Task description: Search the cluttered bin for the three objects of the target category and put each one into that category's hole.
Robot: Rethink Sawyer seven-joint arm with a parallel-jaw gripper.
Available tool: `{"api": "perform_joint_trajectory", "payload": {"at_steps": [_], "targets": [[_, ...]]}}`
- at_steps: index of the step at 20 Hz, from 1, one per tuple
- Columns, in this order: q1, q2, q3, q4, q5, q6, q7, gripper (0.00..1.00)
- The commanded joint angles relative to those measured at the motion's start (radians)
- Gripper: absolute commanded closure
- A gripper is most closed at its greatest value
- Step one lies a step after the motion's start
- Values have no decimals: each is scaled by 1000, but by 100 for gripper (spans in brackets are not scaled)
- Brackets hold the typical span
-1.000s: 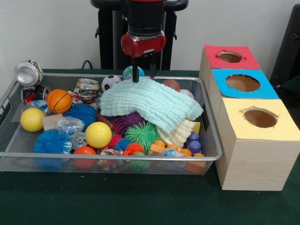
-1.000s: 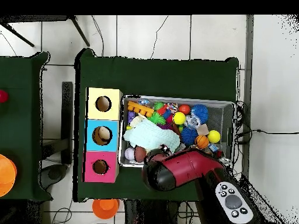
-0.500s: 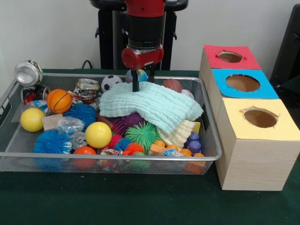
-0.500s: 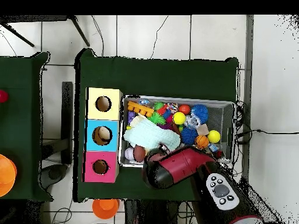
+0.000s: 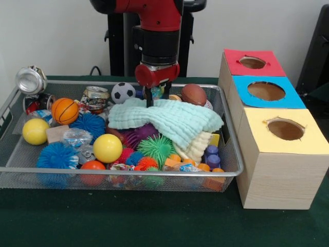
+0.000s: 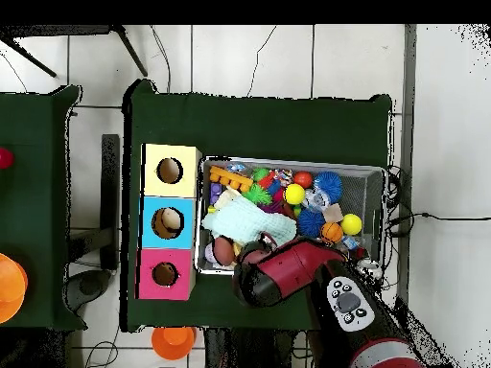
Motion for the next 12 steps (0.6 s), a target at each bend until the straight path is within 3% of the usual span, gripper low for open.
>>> {"api": "perform_joint_trajectory", "payload": {"at_steps": [1,2,11,12], "targets": [[-12,123,-30,-123,-70,-20,63,0],[-12,122,-30,-121,-68,-19,59,100],[12,117,-49,-126,-62,-22,72,100],[15,119,-53,-126,-56,-28,69,0]]}}
